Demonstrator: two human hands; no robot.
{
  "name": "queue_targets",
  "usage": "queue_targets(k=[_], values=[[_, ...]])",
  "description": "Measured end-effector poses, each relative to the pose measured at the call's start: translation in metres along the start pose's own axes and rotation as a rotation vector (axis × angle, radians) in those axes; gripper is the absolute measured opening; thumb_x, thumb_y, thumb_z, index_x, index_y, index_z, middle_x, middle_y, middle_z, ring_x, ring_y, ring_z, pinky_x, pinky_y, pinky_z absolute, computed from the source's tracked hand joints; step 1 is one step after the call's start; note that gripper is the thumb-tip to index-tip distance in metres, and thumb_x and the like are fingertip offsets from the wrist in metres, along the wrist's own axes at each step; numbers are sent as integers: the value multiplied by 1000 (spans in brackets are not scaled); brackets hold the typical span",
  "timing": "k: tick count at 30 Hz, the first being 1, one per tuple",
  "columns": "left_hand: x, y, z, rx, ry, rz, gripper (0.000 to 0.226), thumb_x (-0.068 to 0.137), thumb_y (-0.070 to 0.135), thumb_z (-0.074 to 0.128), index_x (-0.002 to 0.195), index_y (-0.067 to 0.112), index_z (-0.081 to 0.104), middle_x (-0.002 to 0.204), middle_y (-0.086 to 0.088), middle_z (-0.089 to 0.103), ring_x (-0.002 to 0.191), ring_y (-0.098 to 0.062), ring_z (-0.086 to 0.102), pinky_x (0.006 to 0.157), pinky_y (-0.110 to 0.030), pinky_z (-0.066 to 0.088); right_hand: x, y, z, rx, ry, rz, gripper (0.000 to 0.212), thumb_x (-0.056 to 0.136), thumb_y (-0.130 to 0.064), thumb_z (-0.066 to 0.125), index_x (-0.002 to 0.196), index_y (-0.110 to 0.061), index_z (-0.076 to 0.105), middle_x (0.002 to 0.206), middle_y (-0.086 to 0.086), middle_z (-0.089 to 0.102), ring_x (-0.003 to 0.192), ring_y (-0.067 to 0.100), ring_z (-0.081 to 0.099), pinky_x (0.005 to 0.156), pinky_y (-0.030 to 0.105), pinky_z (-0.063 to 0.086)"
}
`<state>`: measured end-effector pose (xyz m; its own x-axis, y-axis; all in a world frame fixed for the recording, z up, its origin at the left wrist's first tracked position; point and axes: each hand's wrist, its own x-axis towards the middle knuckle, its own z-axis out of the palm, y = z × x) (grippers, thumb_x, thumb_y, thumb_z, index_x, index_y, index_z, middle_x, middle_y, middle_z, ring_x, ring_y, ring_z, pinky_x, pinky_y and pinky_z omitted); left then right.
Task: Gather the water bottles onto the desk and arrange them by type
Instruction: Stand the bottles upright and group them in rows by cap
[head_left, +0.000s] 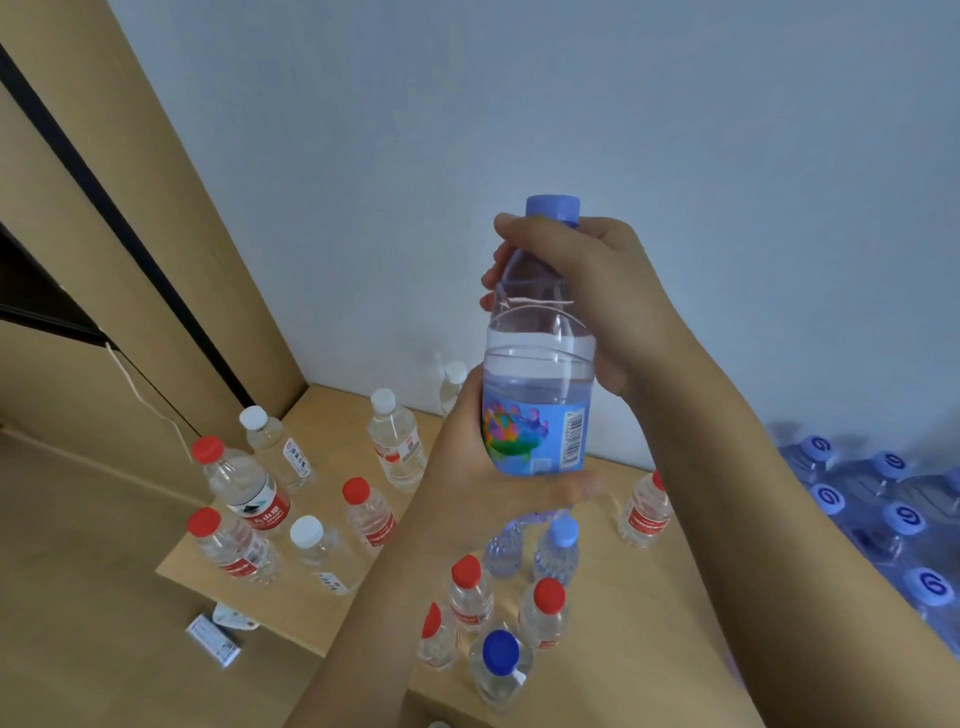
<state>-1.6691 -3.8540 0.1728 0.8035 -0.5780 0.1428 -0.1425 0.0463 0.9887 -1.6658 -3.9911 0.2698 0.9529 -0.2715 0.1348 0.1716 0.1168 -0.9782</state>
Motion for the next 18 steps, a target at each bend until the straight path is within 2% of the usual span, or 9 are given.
queue_targets(k=[2,4,6,8,10,12,15,18], values=[[-1,0,1,47,30,11,75,58,22,91,121,28,50,106,16,67,106,-6,66,74,-17,55,1,-1,1,-60,93,-12,21,90,-23,68,83,-3,67,75,14,71,69,25,69,75,42,60],[-1,1,-2,51,14,21,68,63,14,89,117,31,51,101,21,66,103,0,65,70,-13,54,1,-2,-2,-90,94,-14,25,91,-29,68,85,-5,68,80,14,73,75,25,72,79,44,60],[-1,5,-8,2,-34,15,67,59,17,88,114,29,52,99,19,70,97,-2,68,69,-14,54,3,-4,-8,-80,-14,-23,29,93,-33,64,88,-5,68,87,15,75,83,28,73,78,41,62],[-2,11,-12,-100,-122,-5,65,56,22,84,114,21,55,98,10,74,94,-10,71,71,-19,56,2,-4,-13,30,-185,-15,31,96,-35,56,93,-6,67,94,15,74,89,31,73,80,40,59],[-1,14,-13,-147,-196,-22,66,57,23,81,116,14,55,100,3,75,96,-15,72,74,-24,57,0,-4,-14,225,-309,12,32,95,-33,48,93,-8,66,94,12,73,89,31,72,81,43,58],[0,14,-12,-169,-222,-27,69,57,22,80,120,9,54,102,-1,74,98,-18,71,77,-27,58,-1,-3,-12,320,-341,25,27,93,-28,48,87,-9,66,89,9,72,82,29,71,77,43,58],[1,11,-8,-188,-212,-40,73,58,25,79,125,7,53,107,-5,73,102,-21,70,81,-31,58,0,-5,-10,210,-216,16,17,90,-21,56,84,-7,64,81,10,69,75,28,69,74,42,58],[0,7,-1,-161,-110,-28,69,58,33,79,122,23,54,108,6,71,106,-15,68,79,-26,57,1,-9,-11,82,9,-11,16,92,-18,62,84,-4,64,78,14,70,73,29,70,72,40,59]])
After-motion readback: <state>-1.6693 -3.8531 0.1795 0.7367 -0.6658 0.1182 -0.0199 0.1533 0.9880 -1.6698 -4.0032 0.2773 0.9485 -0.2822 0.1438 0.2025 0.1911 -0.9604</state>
